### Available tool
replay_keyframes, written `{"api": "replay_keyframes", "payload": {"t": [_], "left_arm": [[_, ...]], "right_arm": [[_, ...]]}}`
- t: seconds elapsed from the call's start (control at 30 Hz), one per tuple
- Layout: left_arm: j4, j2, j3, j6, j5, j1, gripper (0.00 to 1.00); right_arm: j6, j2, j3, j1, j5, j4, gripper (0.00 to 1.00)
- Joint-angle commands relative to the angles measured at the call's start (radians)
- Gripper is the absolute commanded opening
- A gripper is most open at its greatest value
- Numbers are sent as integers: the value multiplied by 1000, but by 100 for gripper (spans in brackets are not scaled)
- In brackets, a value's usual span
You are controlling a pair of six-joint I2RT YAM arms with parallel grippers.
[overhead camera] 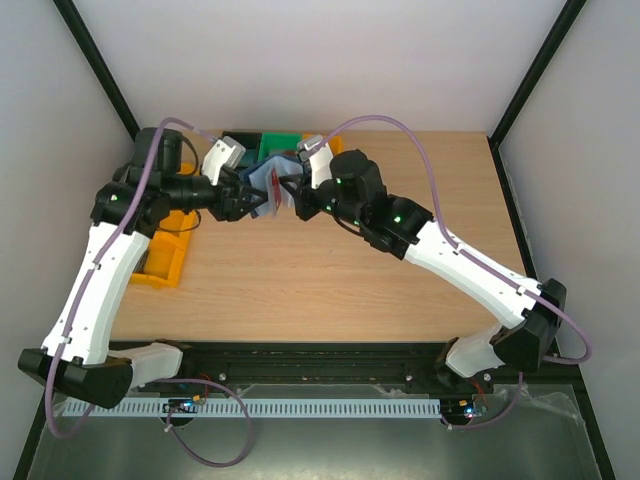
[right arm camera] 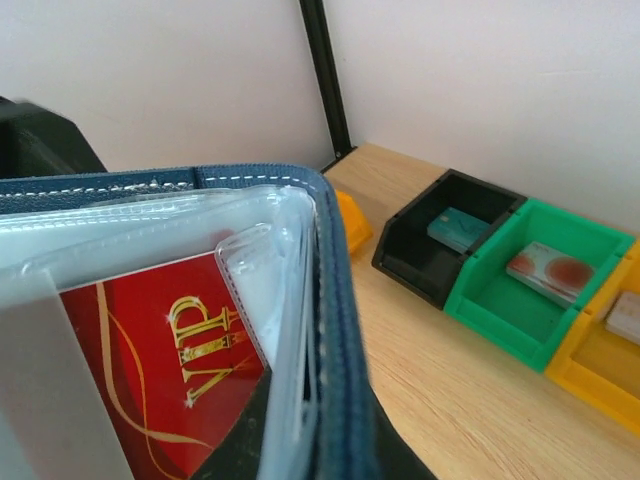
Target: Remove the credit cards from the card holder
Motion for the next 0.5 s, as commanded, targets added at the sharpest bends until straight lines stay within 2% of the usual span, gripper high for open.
{"api": "replay_keyframes", "payload": {"t": [0.0, 0.1, 0.17, 0.3, 0.47], "left_arm": [[-74, -49, 23, 98, 71, 45, 71], [-116, -67, 29, 155, 154, 59, 90], [-91, -65, 11, 135, 195, 62, 99], [18, -41, -39, 39, 137, 61, 99], [59, -37, -78, 22, 35, 61, 97]], "right_arm": [[19, -41, 26, -10, 32, -73, 1], [32, -29, 47, -10, 80, -116, 2], [37, -23, 54, -10, 61, -124, 2], [38, -28, 54, -11, -31, -111, 2], [38, -70, 39, -10, -123, -80, 2]]}}
